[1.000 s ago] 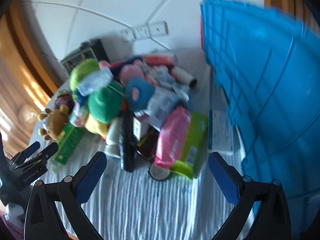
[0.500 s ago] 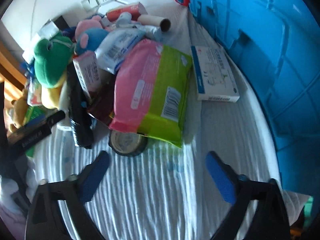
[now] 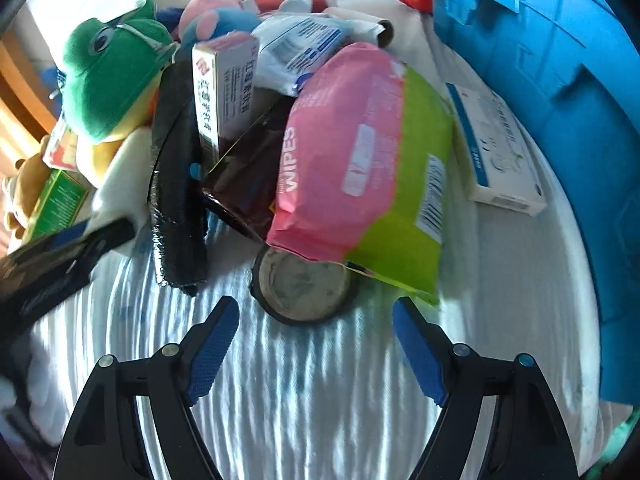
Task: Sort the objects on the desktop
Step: 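Grasp the white bottle with the left tool while the right tool grasps the black tape roll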
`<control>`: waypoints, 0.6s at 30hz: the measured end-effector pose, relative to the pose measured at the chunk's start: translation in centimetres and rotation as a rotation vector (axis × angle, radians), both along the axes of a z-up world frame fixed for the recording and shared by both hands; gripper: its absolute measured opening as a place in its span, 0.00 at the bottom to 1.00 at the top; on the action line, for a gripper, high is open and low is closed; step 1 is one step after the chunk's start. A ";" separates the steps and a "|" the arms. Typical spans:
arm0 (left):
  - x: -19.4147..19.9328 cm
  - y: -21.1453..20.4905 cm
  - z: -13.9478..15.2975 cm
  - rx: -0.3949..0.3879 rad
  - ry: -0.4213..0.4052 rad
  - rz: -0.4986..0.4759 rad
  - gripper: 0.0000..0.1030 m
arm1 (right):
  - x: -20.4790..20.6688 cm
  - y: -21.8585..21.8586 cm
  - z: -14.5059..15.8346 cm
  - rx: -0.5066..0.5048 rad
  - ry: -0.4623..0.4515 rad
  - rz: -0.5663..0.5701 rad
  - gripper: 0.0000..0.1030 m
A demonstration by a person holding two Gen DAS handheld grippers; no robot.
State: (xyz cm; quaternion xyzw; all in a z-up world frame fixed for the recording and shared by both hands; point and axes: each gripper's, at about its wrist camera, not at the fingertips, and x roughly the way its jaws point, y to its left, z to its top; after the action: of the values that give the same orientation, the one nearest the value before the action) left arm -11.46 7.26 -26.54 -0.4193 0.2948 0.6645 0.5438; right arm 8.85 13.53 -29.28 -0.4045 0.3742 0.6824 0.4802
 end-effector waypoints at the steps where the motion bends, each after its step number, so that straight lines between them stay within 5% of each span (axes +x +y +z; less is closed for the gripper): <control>1: 0.0 -0.8 0.0 -0.004 -0.003 -0.003 0.43 | -0.1 0.0 -0.1 0.006 -0.003 0.002 0.78; 5: 0.6 -3.2 0.1 -0.020 0.009 -0.015 0.43 | -0.4 0.1 -0.7 0.034 -0.021 0.010 0.74; 7: 0.6 -3.8 0.1 -0.026 0.002 -0.013 0.43 | -0.7 -0.2 -0.6 0.063 -0.050 0.029 0.58; 12: 0.8 -4.2 1.3 0.000 -0.011 -0.006 0.43 | 0.0 -1.5 -0.1 0.061 -0.036 0.054 0.56; 18: 1.6 -1.8 0.8 -0.004 0.014 -0.009 0.55 | 1.8 -2.9 -0.2 0.026 0.005 0.066 0.57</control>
State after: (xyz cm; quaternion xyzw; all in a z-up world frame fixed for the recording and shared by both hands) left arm -9.84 5.42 -25.77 -0.4144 0.3020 0.6645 0.5437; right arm 10.62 10.67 -29.50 -0.4087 0.3529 0.7036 0.4619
